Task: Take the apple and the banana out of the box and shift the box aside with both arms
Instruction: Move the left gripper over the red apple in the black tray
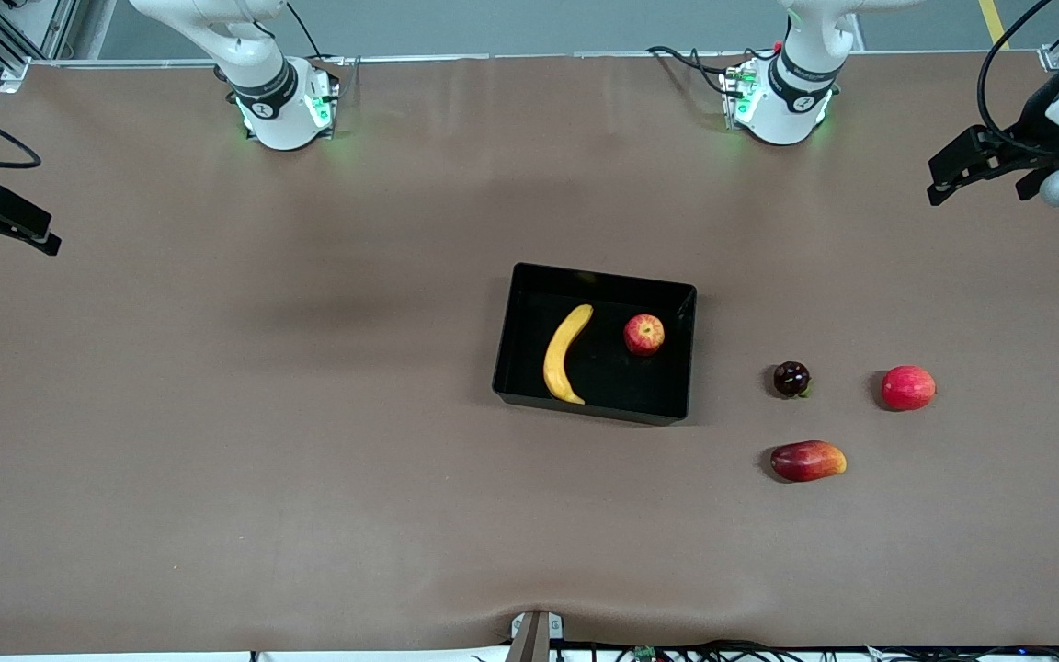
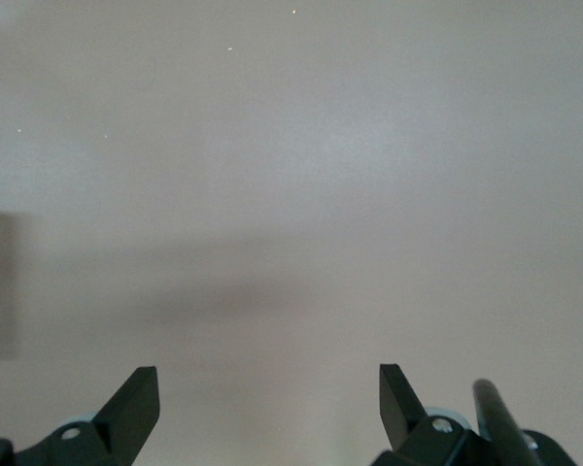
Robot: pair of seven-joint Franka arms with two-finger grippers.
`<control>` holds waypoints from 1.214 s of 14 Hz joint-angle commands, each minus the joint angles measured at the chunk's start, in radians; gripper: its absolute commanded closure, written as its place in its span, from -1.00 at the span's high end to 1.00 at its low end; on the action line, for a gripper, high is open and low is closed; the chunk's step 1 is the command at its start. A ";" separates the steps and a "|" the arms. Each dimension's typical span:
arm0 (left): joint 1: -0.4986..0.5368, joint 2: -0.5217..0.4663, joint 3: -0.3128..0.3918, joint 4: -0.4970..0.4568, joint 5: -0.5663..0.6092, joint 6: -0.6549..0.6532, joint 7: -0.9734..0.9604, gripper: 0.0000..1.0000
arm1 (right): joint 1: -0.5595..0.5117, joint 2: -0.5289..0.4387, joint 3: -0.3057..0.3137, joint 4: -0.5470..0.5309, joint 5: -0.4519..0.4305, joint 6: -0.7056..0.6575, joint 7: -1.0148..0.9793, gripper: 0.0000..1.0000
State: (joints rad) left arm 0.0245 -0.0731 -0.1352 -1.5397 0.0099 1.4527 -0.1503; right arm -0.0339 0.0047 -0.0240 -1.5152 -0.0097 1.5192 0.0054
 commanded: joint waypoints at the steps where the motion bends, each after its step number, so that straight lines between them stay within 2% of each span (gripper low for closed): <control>1: 0.006 0.004 -0.003 0.021 -0.002 -0.023 0.003 1.00 | -0.023 -0.003 0.016 0.004 -0.009 -0.004 0.004 1.00; 6: -0.003 0.056 -0.003 0.021 -0.013 -0.020 -0.006 1.00 | -0.023 -0.003 0.016 0.004 -0.009 -0.005 0.004 1.00; 8: -0.012 0.094 -0.010 0.015 -0.019 0.026 -0.008 1.00 | -0.023 -0.003 0.016 0.004 -0.009 -0.004 0.004 1.00; 12: -0.083 0.171 -0.066 0.004 -0.005 0.061 -0.021 1.00 | -0.024 -0.003 0.016 0.004 -0.009 -0.004 0.004 1.00; 15: -0.156 0.200 -0.072 -0.086 -0.002 0.174 -0.066 1.00 | -0.023 -0.003 0.016 0.004 -0.009 -0.004 0.004 1.00; 17: -0.224 0.239 -0.073 -0.115 -0.001 0.239 -0.225 1.00 | -0.024 -0.003 0.016 0.004 -0.009 -0.002 0.004 1.00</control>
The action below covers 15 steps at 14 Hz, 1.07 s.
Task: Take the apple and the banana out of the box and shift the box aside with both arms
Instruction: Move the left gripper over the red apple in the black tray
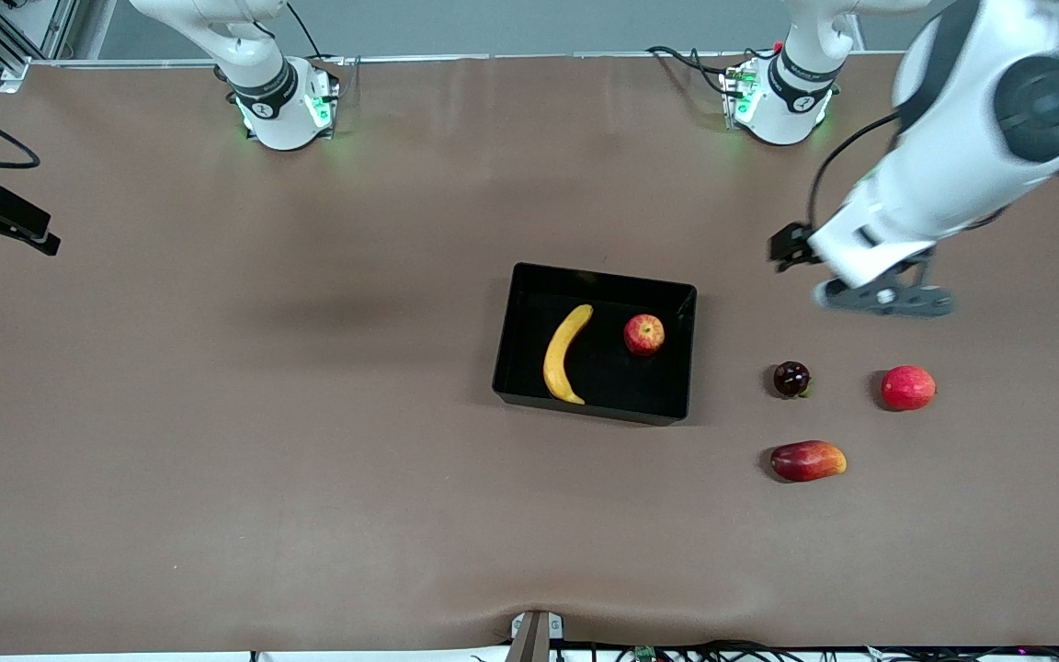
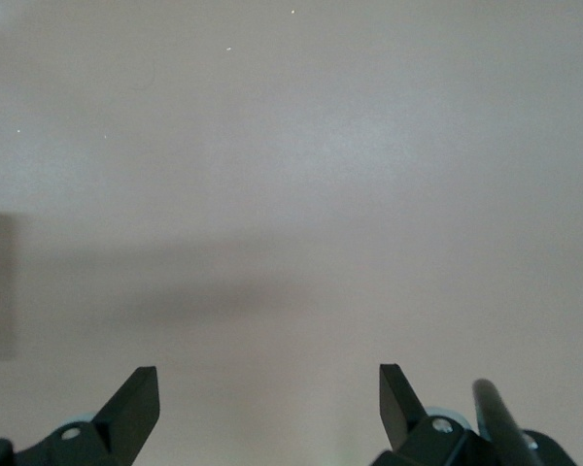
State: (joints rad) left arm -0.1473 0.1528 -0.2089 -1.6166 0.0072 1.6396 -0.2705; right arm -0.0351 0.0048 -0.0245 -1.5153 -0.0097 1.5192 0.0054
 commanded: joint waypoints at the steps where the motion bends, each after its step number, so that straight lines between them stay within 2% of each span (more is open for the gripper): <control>1: -0.087 0.042 0.000 -0.039 0.013 0.069 -0.155 1.00 | -0.023 -0.003 0.017 0.004 -0.009 -0.004 0.004 1.00; 5: -0.182 0.138 -0.001 -0.062 0.123 0.186 -0.335 1.00 | -0.023 -0.003 0.017 0.004 -0.009 -0.005 0.004 1.00; 9: -0.241 0.234 -0.001 -0.065 0.152 0.278 -0.482 1.00 | -0.022 -0.003 0.017 0.004 -0.009 -0.005 0.004 1.00; 15: -0.294 0.300 -0.001 -0.097 0.189 0.341 -0.835 1.00 | -0.023 -0.003 0.017 0.003 -0.009 -0.005 0.004 1.00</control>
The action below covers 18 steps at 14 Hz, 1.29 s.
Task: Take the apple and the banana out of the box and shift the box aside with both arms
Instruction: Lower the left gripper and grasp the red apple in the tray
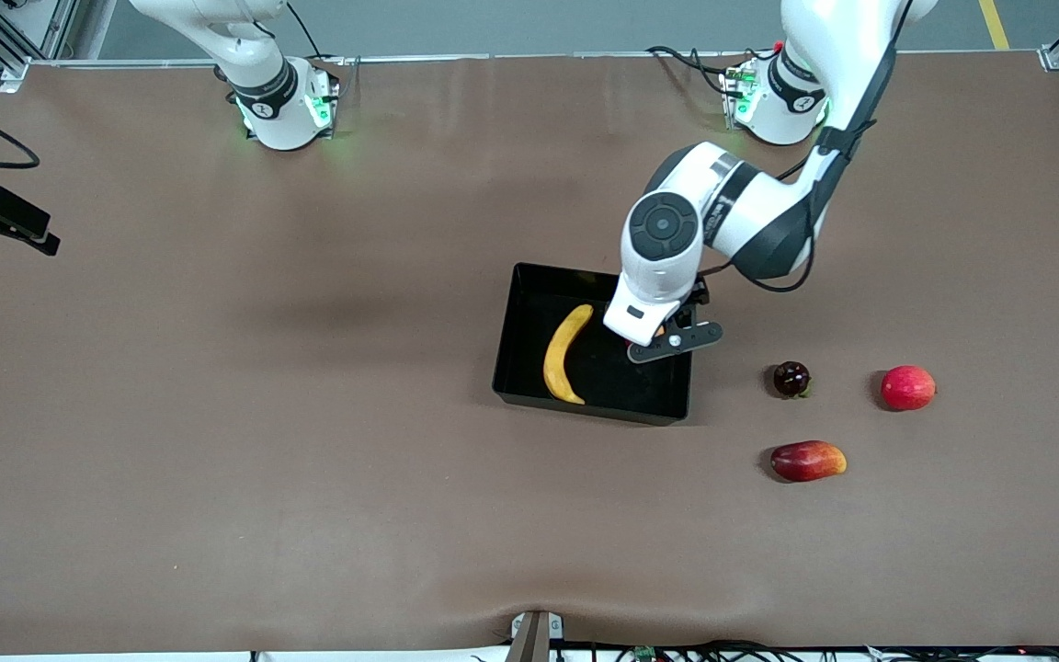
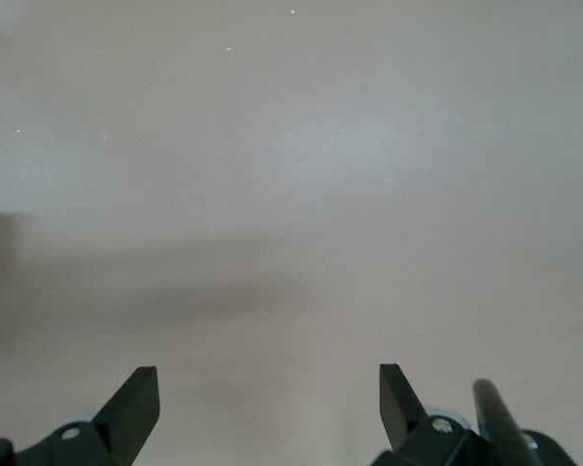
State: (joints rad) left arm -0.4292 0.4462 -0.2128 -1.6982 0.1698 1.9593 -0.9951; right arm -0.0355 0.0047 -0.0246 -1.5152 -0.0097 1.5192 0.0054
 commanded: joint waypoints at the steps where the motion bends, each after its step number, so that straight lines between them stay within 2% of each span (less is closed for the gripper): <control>1: -0.023 0.018 0.003 -0.015 0.034 0.032 -0.172 1.00 | -0.023 -0.003 0.017 0.004 -0.009 -0.004 0.004 1.00; 9: -0.039 0.095 0.004 -0.015 0.034 0.067 -0.476 1.00 | -0.023 -0.003 0.017 0.003 -0.009 -0.007 0.004 1.00; 11: -0.036 0.120 0.006 -0.015 0.045 0.076 -0.482 1.00 | -0.023 -0.003 0.017 0.003 -0.009 -0.007 0.004 1.00; 16: -0.019 0.180 0.007 -0.009 0.155 0.102 -0.496 1.00 | -0.023 -0.003 0.017 0.003 -0.009 -0.005 0.004 1.00; 18: -0.010 0.189 0.009 -0.009 0.154 0.138 -0.502 1.00 | -0.023 -0.003 0.015 0.003 -0.009 -0.005 0.004 1.00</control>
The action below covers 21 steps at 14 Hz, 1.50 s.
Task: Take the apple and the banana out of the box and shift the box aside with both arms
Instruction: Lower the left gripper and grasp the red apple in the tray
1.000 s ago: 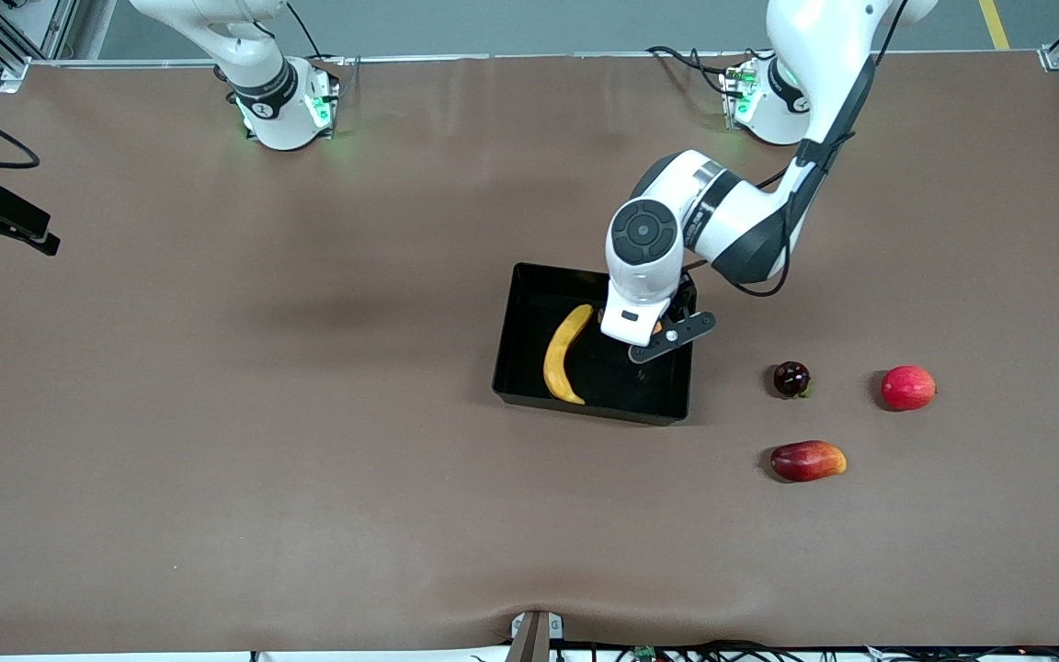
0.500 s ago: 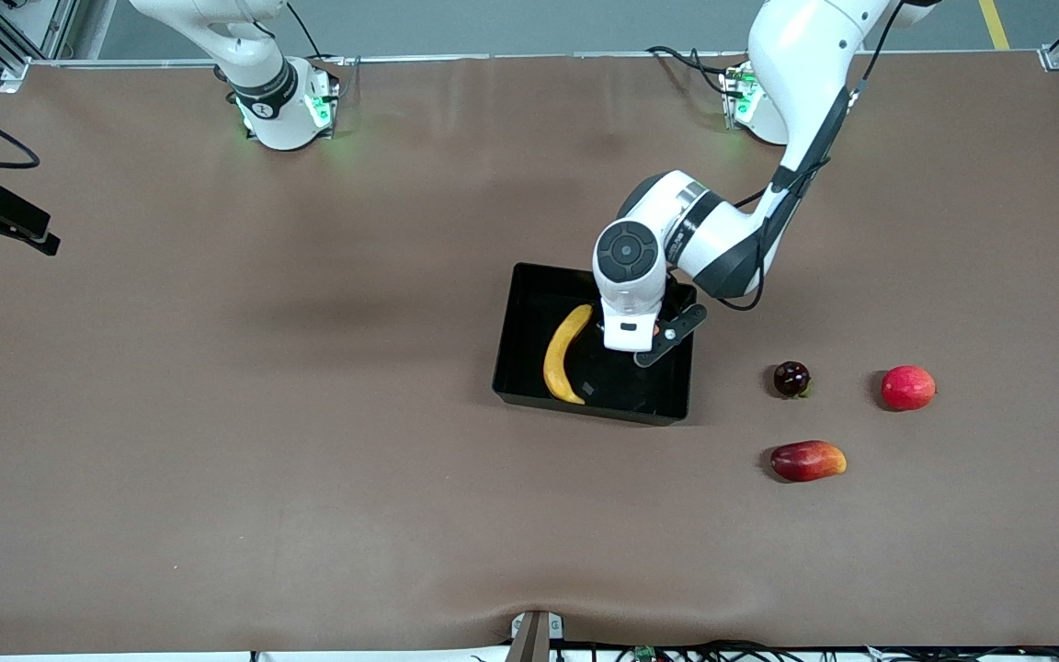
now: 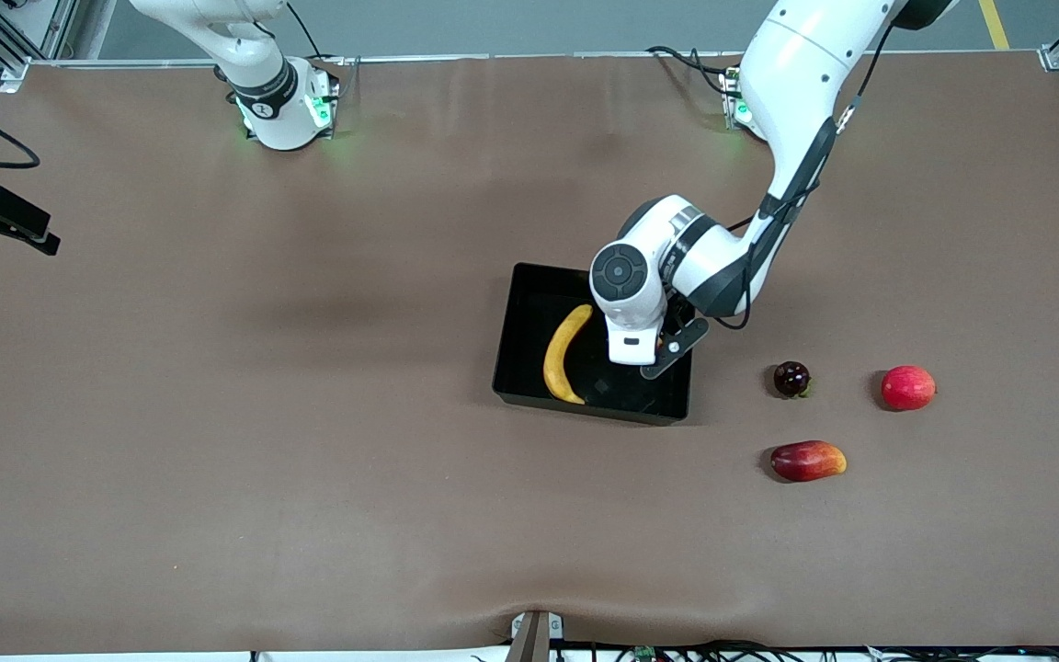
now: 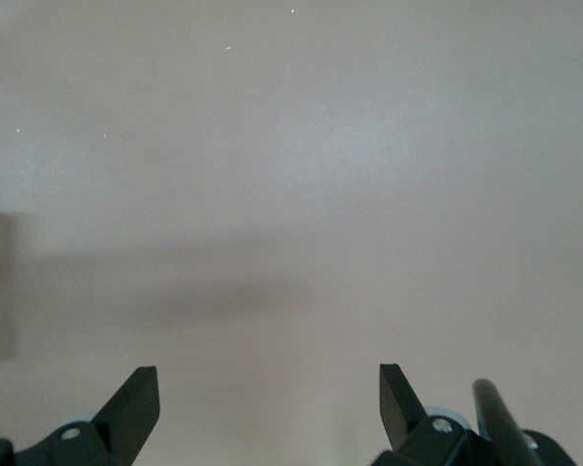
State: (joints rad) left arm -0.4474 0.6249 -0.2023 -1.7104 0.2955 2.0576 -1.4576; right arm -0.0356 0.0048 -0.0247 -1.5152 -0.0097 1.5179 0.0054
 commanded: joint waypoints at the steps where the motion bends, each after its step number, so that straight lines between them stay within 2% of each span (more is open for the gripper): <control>1: 0.007 0.015 -0.002 0.002 0.028 0.048 -0.043 1.00 | -0.023 -0.003 0.017 0.003 -0.009 -0.004 0.004 1.00; 3: 0.007 0.042 -0.002 0.000 0.028 0.070 -0.056 1.00 | -0.023 -0.003 0.017 0.003 -0.009 -0.004 0.004 1.00; 4: 0.009 0.044 -0.002 0.000 0.028 0.072 -0.063 0.75 | -0.023 -0.003 0.017 0.003 -0.009 -0.002 0.004 1.00; 5: 0.010 0.044 -0.003 0.005 0.021 0.073 -0.060 0.03 | -0.023 -0.003 0.017 0.003 -0.009 -0.004 0.004 1.00; 6: 0.018 0.044 -0.005 0.009 0.017 0.073 -0.049 -0.56 | -0.023 -0.003 0.016 0.003 -0.009 -0.004 0.004 1.00; 7: 0.024 0.044 -0.006 0.011 0.008 0.075 -0.044 -0.86 | -0.023 -0.003 0.017 0.003 -0.009 -0.004 0.004 1.00; 8: 0.024 0.041 -0.008 0.012 0.004 0.075 -0.041 -1.00 | -0.023 -0.003 0.017 0.003 -0.009 -0.004 0.004 1.00; 12: 0.024 -0.026 -0.009 0.032 0.001 0.058 0.080 -1.00 | -0.021 -0.003 0.016 0.003 -0.009 -0.004 0.004 1.00; 14: 0.030 -0.088 -0.022 0.041 -0.001 0.015 0.143 -1.00 | -0.021 -0.003 0.017 0.003 -0.009 -0.002 0.004 1.00; 16: 0.033 -0.132 -0.026 0.090 -0.048 -0.046 0.218 -1.00 | -0.018 -0.003 0.017 0.003 -0.009 -0.004 0.004 1.00; 19: 0.117 -0.172 -0.026 0.198 -0.117 -0.177 0.414 -1.00 | -0.018 -0.003 0.017 0.003 -0.009 -0.004 0.004 1.00; 21: 0.200 -0.185 -0.026 0.228 -0.119 -0.212 0.579 -1.00 | -0.021 -0.003 0.017 0.003 -0.009 -0.002 0.004 1.00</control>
State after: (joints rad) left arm -0.3293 0.4451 -0.2170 -1.5166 0.1997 1.8841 -1.0173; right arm -0.0357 0.0048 -0.0240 -1.5153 -0.0097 1.5180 0.0054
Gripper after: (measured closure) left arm 0.251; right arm 0.000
